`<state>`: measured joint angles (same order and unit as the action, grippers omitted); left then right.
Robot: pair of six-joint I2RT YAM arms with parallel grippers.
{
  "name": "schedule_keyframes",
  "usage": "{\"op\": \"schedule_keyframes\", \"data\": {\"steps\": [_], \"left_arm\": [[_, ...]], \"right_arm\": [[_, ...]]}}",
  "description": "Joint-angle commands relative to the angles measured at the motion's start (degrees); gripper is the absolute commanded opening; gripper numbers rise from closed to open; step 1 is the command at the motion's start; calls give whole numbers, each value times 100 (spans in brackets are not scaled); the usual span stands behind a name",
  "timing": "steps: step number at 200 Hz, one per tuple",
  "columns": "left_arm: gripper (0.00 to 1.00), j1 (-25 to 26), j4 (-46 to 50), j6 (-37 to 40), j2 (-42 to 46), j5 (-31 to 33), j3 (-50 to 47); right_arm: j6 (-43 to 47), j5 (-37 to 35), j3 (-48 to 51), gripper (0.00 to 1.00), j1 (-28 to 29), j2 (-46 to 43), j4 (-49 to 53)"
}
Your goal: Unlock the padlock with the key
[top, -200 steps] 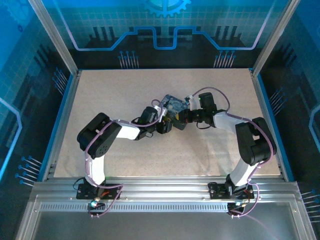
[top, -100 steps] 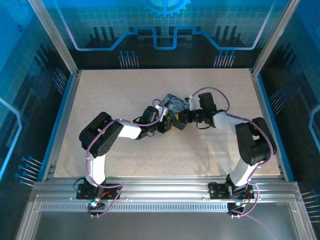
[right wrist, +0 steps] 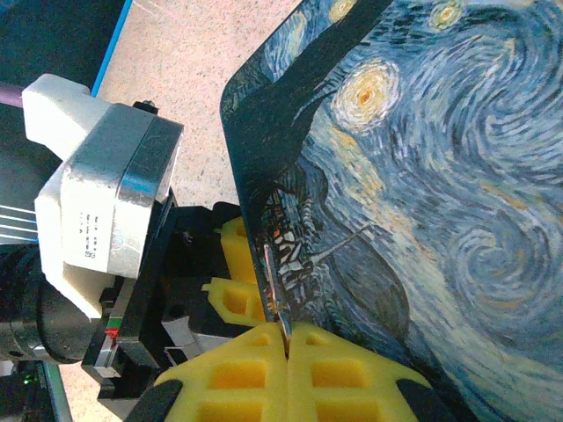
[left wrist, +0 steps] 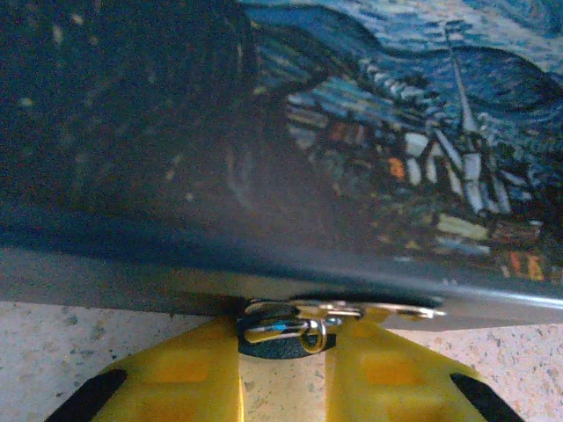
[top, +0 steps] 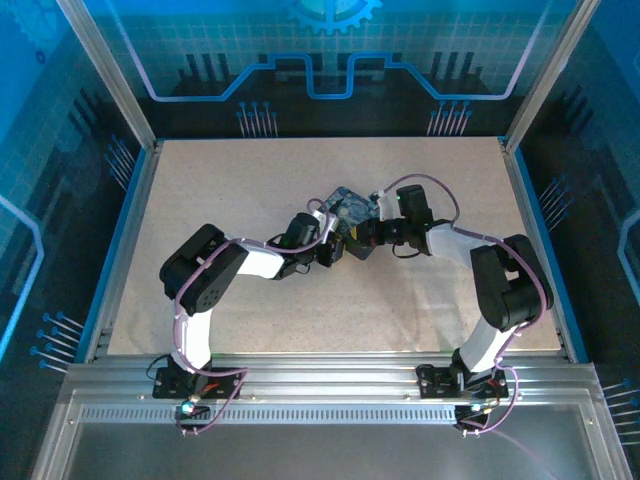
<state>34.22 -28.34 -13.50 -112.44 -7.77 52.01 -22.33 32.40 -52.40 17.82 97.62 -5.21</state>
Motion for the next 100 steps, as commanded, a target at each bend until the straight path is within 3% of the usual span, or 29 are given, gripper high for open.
{"op": "schedule_keyframes", "data": {"steps": [1, 47, 100], "left_arm": [[21, 150, 116, -67, 191, -253, -67], [19, 223, 408, -540, 613, -441, -185], [16, 261, 1284, -1507, 1059, -748, -42]], "right_arm": [[-27, -101, 116, 0, 144, -160, 99], [144, -239, 169, 0, 111, -812, 7], [490, -569, 1151, 0, 141, -2093, 55]]}}
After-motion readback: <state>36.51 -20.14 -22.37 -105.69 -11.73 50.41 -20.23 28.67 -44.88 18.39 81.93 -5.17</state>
